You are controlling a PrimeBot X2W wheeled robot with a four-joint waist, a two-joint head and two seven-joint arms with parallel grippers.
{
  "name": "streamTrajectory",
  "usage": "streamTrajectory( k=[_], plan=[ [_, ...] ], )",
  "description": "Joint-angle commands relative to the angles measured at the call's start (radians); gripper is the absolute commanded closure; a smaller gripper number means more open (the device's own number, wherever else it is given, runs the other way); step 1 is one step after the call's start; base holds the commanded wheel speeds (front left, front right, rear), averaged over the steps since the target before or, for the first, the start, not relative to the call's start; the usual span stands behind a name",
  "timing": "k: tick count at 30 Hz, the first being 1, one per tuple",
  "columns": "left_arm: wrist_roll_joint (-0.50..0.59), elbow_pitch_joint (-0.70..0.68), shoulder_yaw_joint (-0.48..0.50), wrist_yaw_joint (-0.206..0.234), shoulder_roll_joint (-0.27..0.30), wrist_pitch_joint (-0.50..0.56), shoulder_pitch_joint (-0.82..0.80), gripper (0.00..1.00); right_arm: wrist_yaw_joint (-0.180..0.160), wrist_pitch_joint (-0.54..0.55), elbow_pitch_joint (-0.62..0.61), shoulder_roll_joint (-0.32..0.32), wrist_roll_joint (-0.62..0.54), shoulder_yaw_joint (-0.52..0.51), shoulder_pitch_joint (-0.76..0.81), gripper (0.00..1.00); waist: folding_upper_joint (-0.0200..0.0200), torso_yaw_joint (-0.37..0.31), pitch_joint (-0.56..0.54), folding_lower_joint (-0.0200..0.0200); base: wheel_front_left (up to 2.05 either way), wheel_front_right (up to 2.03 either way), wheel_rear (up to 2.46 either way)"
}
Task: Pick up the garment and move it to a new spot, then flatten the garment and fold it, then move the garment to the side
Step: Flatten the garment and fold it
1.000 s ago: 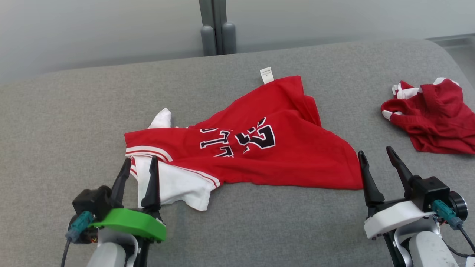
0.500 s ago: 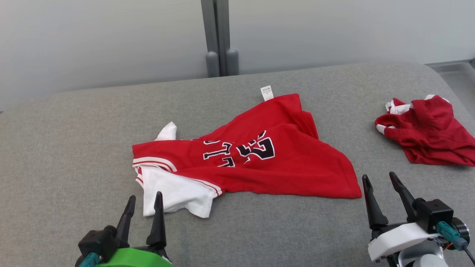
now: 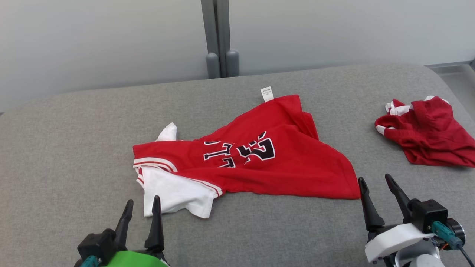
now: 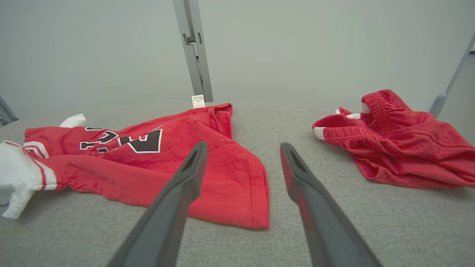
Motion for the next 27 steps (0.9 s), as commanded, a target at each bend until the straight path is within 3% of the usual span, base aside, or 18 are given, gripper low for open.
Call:
streamTrajectory(
  k=[1,19,27],
  plan=[
    [-0.001,0.009,0.003,-0.003,0.001,-0.003,0.013,0.00,-0.001,-0.004,0.004,-0.003,-0.003,0.001,-0.009,0.00,-0.0001,0.000,0.000,0.0000,0.00,0.00,0.00],
    [-0.126,0.427,-0.049,-0.003,0.064,-0.002,-0.181,0.00,-0.001,-0.004,0.021,-0.003,-0.031,0.028,-0.024,0.00,-0.0001,-0.068,0.051,0.0000,0.00,0.00,0.00],
    [-0.182,0.466,-0.114,-0.003,0.088,-0.002,-0.243,0.00,-0.001,-0.004,0.019,-0.003,-0.041,0.020,-0.037,0.00,-0.0001,-0.073,0.074,0.0000,0.00,0.00,0.00]
  ],
)
